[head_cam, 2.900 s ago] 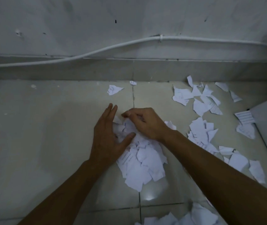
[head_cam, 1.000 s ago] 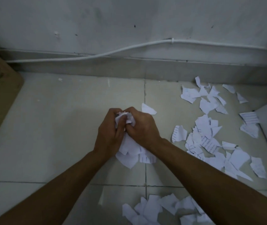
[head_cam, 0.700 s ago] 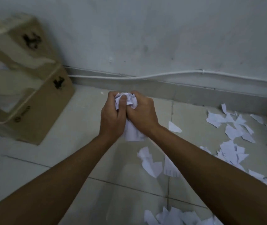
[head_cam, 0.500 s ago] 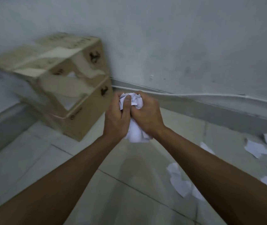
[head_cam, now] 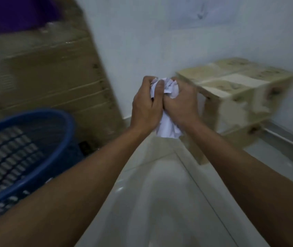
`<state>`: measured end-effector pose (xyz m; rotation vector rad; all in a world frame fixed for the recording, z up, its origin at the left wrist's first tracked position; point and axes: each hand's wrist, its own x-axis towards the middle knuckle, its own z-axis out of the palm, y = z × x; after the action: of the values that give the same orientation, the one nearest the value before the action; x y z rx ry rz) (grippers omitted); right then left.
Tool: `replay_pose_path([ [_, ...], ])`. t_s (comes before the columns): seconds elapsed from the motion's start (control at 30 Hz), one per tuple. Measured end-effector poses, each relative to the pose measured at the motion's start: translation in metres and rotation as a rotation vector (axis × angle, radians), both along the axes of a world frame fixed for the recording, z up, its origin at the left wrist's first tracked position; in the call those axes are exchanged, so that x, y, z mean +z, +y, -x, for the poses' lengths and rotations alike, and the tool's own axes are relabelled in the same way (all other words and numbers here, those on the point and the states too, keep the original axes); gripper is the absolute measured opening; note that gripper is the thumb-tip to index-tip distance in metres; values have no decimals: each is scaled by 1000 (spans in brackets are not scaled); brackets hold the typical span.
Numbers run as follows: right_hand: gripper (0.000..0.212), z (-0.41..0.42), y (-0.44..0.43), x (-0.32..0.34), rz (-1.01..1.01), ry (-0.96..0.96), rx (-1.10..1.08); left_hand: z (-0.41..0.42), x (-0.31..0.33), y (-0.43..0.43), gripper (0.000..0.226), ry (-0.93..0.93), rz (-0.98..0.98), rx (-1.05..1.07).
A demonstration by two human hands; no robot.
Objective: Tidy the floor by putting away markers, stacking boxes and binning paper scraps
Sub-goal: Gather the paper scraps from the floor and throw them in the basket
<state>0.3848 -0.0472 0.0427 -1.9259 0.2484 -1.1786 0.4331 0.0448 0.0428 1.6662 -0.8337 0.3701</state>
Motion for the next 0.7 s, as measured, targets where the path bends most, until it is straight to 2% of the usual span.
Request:
replay_pose_path([
  [0.1,28,-49,49,29,40,-69,139,-35,26,50,22,-9,94,132],
  [0.3,24,-117,171,56,-15,-56,513,-78,48,173,26,-45,157,449],
  [0.5,25,-147,266,46,36,55,764,-90,28,267,33,-5,125,760],
  [0.63,25,-160,297,33,16,196,853,-90,20,303,37,60,11,852],
  [0.7,25,-164,299,29,78,308,899,-91,16,316,39,133,-51,849],
])
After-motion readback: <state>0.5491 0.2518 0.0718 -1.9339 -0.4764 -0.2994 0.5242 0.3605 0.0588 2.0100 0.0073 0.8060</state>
